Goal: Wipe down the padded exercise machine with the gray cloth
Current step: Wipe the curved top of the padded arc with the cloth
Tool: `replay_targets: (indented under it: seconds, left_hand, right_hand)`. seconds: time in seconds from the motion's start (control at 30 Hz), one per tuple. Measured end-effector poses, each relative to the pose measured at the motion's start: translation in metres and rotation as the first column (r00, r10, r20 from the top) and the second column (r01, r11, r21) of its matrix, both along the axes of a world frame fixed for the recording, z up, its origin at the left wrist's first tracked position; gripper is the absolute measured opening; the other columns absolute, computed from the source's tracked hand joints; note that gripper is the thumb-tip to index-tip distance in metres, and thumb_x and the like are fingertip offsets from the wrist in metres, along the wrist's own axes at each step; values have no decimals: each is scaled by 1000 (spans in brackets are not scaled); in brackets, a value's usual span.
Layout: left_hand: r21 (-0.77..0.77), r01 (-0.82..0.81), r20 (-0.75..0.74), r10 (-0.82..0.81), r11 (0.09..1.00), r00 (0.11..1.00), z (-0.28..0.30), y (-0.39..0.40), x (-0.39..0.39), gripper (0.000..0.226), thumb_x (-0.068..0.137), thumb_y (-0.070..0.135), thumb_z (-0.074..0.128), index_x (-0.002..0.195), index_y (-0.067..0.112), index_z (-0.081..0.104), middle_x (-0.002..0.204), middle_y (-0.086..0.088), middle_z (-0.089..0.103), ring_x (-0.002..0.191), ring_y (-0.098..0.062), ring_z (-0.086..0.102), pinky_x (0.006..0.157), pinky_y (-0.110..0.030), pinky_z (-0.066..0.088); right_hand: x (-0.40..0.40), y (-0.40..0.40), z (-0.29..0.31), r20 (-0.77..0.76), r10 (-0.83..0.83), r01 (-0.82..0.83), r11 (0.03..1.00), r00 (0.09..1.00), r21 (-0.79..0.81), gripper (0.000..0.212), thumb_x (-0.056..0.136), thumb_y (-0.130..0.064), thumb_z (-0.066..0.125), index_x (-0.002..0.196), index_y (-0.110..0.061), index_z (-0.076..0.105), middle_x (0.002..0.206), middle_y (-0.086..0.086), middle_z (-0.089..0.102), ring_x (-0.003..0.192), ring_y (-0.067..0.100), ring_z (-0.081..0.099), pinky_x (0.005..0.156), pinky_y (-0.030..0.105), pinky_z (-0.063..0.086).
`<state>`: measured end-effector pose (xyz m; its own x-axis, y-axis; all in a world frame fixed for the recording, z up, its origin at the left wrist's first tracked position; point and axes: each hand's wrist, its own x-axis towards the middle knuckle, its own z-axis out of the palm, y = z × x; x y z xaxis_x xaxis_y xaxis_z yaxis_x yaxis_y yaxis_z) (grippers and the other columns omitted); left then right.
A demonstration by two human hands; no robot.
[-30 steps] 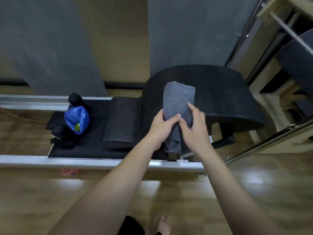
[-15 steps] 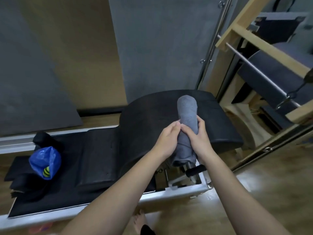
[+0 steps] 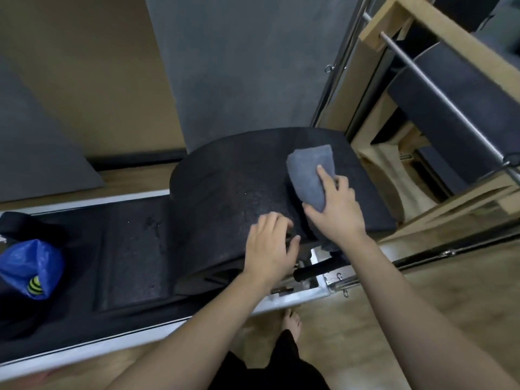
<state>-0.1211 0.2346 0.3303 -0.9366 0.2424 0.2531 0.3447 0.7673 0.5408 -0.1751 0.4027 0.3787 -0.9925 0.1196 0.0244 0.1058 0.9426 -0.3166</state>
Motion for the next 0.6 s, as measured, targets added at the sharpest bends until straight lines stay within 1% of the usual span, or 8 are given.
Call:
replay_targets:
  seconds: [0.07, 0.13, 0.27, 0.37, 0.4, 0.47, 0.53, 0.6]
  left_hand:
    - [-68, 4, 2, -4, 998, 1000, -7, -2, -17, 36, 86, 42, 61, 113, 18, 60, 118, -1, 56, 113, -22, 49, 91, -38, 43]
    - [-125, 8, 6, -7, 992, 1000, -19, -6, -22, 43, 85, 46, 64, 117, 18, 61, 123, -2, 56, 119, -23, 49, 95, -40, 41]
    - [-215, 21, -100, -44, 976, 994, -44, -6, -9, 41, 84, 49, 63, 113, 19, 62, 124, -2, 60, 121, -23, 51, 95, -40, 33]
    - [-241, -17, -146, -19, 970, 989, -51, -6, -6, 39, 86, 49, 64, 111, 19, 64, 125, -3, 63, 122, -26, 54, 96, -42, 35]
    - [-242, -20, -159, -19, 970, 987, -52, -7, -7, 39, 87, 49, 64, 111, 19, 65, 125, -3, 63, 123, -27, 55, 95, -43, 36]
    - [-229, -11, -166, -28, 973, 986, -53, -9, -7, 38, 88, 49, 63, 111, 19, 66, 125, -3, 64, 123, -27, 56, 95, -44, 37]
    - [-223, -10, -155, -25, 975, 988, -52, -9, -6, 38, 89, 50, 62, 111, 19, 67, 126, -3, 64, 124, -26, 55, 96, -43, 36]
    - [-223, -20, -141, -12, 975, 990, -52, -8, -5, 38, 89, 50, 62, 111, 20, 67, 126, -2, 64, 125, -26, 55, 96, -44, 36]
  right_hand:
    - [-5, -10, -13, 95, 102, -119, 973, 990, 197, 86, 84, -55, 59, 156, -40, 14, 141, 11, 34, 112, 40, 45, 90, 53, 44]
    - [-5, -15, -24, 97, 121, -146, 941, 988, 306, 84, 84, -57, 56, 156, -40, 16, 142, 11, 37, 109, 39, 46, 87, 51, 43]
    - [-4, 2, -31, 77, 167, -181, 948, 983, 261, 82, 85, -55, 56, 156, -40, 18, 139, 9, 38, 104, 37, 47, 85, 49, 44]
    - [-18, 24, -29, 91, 191, -206, 954, 977, 216, 78, 87, -52, 56, 156, -41, 20, 138, 9, 39, 104, 38, 48, 85, 47, 44]
    - [-25, 34, -30, 88, 172, -187, 961, 981, 204, 77, 87, -51, 57, 155, -41, 21, 138, 10, 39, 105, 38, 48, 86, 47, 43]
    - [-43, 60, -32, 94, 67, -82, 983, 993, 162, 75, 88, -49, 57, 153, -43, 21, 141, 11, 38, 111, 40, 47, 92, 49, 42]
    - [-61, 92, -39, 119, -104, 93, 991, 987, 94, 72, 90, -49, 54, 153, -44, 20, 143, 13, 35, 118, 43, 44, 97, 52, 40]
    - [-78, 117, -43, 190, -312, 317, 948, 931, 6, 71, 91, -49, 52, 154, -44, 18, 148, 14, 32, 127, 45, 40, 103, 56, 37]
